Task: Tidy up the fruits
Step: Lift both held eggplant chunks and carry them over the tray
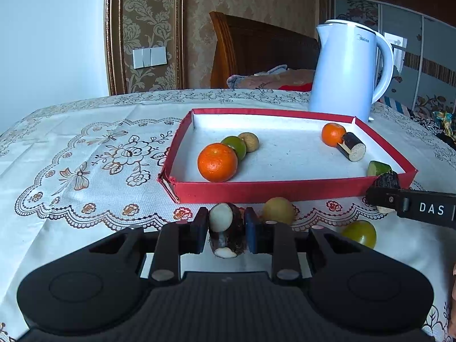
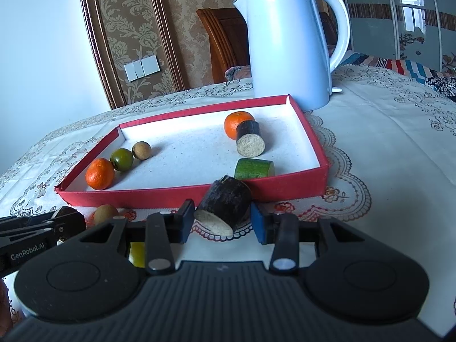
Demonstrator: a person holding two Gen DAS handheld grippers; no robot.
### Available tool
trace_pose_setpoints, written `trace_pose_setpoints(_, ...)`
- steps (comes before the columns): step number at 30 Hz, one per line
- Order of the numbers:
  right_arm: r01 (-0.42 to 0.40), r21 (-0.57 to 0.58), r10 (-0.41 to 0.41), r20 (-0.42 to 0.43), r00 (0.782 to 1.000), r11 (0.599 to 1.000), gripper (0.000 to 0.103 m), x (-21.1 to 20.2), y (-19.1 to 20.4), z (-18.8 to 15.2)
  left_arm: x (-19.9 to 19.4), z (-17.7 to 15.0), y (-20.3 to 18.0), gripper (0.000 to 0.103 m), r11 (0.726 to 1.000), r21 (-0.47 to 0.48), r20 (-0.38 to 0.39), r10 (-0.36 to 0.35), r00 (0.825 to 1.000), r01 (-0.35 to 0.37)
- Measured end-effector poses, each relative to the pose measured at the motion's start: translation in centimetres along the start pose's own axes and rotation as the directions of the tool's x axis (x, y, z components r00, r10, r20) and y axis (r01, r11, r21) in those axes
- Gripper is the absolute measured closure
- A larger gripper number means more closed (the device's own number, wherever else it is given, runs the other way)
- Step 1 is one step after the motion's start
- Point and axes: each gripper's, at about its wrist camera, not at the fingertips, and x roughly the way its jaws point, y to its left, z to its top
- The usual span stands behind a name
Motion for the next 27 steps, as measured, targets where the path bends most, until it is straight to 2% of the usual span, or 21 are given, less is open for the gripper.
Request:
trace_pose_setpoints(18,0.002,-0.012,-0.001,0.067,0.998,1.000,0.063,-1.1,0.2,-0.2,-0.5,0.1,0.3,0.078,0.999,-0.017,0.030,0.032,0.999,-0.032)
trace_pose_setpoints(22,0.015,-0.040,-0.010,0.115,0.993,0.999,0.063,-1.9,0.7,-0.3,-1.1,0.3,-0.1,0.078,0.999,-0.006,0.065,0.036,0.997,-0.035)
trace_pose_setpoints(27,0.043,-0.097,-0.024,0.184,0.983,0.994,0.063,-3.0,1.5,-0.5,-1.3,0.8,0.0,0.078,1.000,-0.023,0.071,0.019,0.997,-0.017)
